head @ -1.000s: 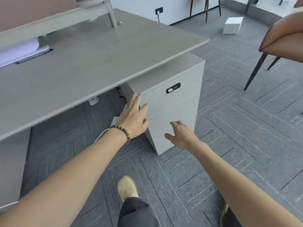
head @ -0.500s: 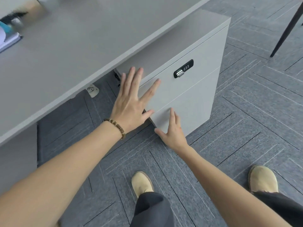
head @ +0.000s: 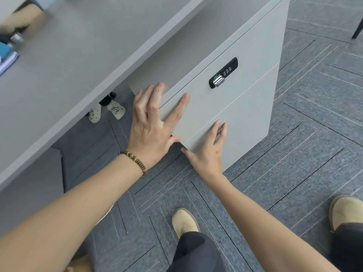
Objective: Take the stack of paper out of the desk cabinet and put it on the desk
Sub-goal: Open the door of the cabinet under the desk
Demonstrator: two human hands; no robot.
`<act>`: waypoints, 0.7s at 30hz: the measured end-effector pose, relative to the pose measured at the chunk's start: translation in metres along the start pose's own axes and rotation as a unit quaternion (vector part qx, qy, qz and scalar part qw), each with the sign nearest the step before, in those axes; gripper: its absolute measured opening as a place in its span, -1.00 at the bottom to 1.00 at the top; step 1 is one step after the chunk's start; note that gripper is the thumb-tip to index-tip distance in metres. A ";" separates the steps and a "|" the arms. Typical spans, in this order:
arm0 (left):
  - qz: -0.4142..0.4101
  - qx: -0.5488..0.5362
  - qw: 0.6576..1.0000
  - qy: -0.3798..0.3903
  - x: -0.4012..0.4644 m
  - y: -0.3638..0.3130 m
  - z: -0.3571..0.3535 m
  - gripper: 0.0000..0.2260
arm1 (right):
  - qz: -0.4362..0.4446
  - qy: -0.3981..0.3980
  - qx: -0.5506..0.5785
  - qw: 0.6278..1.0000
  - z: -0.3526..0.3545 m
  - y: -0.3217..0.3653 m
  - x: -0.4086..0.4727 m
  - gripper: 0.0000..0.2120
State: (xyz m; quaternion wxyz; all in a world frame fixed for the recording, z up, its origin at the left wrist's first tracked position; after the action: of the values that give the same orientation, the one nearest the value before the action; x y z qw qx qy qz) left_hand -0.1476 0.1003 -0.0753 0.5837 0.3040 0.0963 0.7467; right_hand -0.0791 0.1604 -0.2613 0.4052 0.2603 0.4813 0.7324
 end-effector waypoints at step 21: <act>0.101 -0.042 0.988 0.104 -0.005 -0.019 0.029 -0.01 | 0.059 0.083 -0.141 0.985 0.093 0.006 -0.055 0.12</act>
State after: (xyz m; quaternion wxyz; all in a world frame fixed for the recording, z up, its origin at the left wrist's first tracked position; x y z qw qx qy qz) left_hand -0.1157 0.0955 -0.0633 0.5041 0.2080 0.0936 0.8330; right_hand 0.0197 0.1587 -0.2183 0.3520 0.1666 0.3890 0.8349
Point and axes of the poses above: each hand's wrist, its own x-axis towards the middle knuckle, its own z-axis out of the back of the hand, y = z × x, the point moved 5 cm from there along x, towards the middle knuckle, and after that the axes turned 1 degree about -x, right-handed, at the moved point
